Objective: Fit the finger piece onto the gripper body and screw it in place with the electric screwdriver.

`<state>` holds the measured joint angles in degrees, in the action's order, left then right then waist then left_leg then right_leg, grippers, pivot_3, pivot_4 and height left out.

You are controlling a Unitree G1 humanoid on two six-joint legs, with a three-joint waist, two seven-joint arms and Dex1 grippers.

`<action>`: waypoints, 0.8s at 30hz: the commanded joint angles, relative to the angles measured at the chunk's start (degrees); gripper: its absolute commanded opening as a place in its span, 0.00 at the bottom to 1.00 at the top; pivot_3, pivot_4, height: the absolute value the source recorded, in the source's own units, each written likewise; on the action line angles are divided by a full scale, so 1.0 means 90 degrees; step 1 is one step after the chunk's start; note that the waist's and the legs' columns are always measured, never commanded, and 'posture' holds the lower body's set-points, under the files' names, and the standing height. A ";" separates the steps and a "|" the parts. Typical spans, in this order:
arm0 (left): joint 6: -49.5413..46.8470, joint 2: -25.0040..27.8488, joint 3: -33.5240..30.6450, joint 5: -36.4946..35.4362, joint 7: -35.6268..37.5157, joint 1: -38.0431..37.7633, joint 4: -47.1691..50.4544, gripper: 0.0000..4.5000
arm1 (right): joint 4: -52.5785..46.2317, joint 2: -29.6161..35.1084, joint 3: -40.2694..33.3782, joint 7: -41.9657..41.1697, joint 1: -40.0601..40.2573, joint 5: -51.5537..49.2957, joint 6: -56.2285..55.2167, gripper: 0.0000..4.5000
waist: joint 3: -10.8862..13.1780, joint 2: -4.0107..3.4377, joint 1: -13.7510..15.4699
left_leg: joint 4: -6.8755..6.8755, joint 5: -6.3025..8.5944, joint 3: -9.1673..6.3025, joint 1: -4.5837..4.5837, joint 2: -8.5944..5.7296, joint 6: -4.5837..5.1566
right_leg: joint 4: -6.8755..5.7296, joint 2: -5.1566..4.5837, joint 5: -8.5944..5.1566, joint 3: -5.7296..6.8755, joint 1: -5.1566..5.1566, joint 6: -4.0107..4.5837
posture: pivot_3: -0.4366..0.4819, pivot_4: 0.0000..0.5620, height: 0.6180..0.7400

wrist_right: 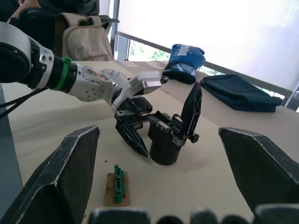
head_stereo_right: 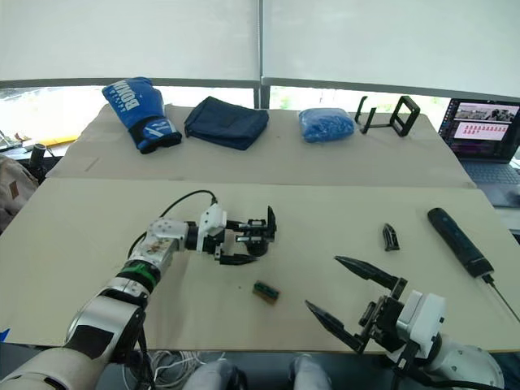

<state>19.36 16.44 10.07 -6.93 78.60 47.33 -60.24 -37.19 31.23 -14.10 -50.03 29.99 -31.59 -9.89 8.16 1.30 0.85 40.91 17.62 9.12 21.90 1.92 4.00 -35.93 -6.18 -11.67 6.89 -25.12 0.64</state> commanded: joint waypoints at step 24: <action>-0.3024 -0.0474 -0.0421 -0.0253 -0.2964 -0.3173 0.6566 0.51 | 0.0225 0.0085 -0.0168 -0.0809 0.0165 -0.0222 -0.0224 1.00 | 0.0002 -0.0005 0.0020 | 0.0016 0.0010 -0.0046 0.0012 -0.0003 0.0017 | 0.0000 -0.0029 -0.0001 -0.0008 0.0011 -0.0018 | 0.48 0.27 1.00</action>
<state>-6.45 12.62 5.62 -9.34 55.23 18.66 -8.19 -34.38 31.51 -15.26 -56.42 31.71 -32.20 -10.80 8.18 1.25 1.02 41.06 17.70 8.64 22.00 1.88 4.14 -35.93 -6.44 -11.68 6.85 -24.98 0.47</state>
